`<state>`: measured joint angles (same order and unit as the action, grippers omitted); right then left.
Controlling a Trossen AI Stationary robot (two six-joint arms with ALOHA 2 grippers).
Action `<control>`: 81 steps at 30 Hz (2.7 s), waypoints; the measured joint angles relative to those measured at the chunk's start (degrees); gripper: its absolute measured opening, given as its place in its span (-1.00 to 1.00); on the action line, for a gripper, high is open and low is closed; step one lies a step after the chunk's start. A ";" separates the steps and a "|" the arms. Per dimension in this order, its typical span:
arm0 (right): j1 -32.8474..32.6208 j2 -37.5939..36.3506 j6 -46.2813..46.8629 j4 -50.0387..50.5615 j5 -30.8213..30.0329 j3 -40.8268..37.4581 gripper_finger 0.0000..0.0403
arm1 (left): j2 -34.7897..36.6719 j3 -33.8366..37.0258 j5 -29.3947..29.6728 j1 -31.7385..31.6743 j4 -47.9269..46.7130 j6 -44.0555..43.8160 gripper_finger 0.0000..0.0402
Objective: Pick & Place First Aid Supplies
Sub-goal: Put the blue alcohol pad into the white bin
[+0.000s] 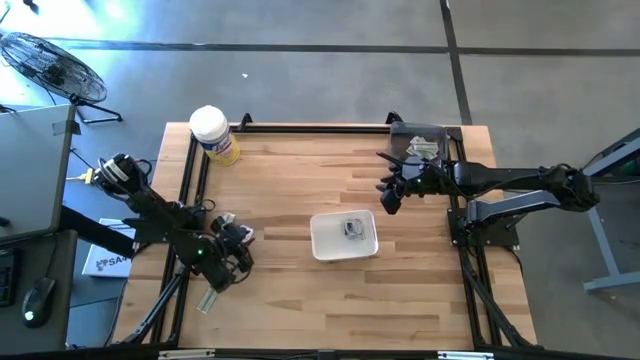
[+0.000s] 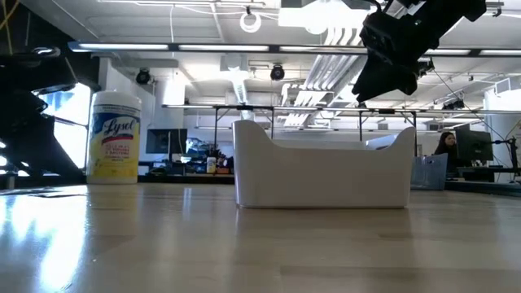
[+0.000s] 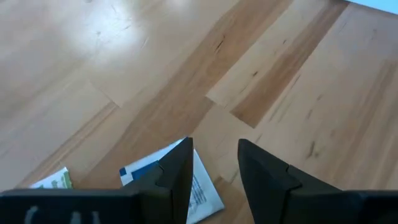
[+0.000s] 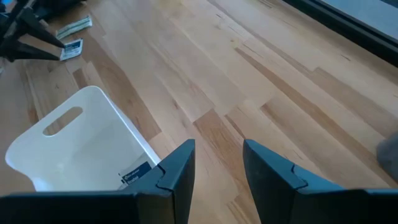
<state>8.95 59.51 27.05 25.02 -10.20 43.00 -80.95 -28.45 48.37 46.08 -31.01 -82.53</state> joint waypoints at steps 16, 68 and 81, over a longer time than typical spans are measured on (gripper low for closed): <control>0.00 0.00 -1.53 -0.24 -1.66 0.00 -0.36 | -1.67 9.03 1.10 0.08 13.95 -0.32 -0.38; -2.00 -5.27 -0.07 8.45 4.17 -0.02 -0.36 | -6.82 -30.35 -24.61 -28.52 27.17 73.00 -0.99; -7.86 -8.10 -0.04 13.28 -4.24 0.00 -0.36 | -25.52 -40.53 -44.05 -39.47 40.81 87.32 -0.99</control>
<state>1.09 51.41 27.00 38.29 -14.44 43.00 -106.47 -68.98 4.32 6.60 9.80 4.78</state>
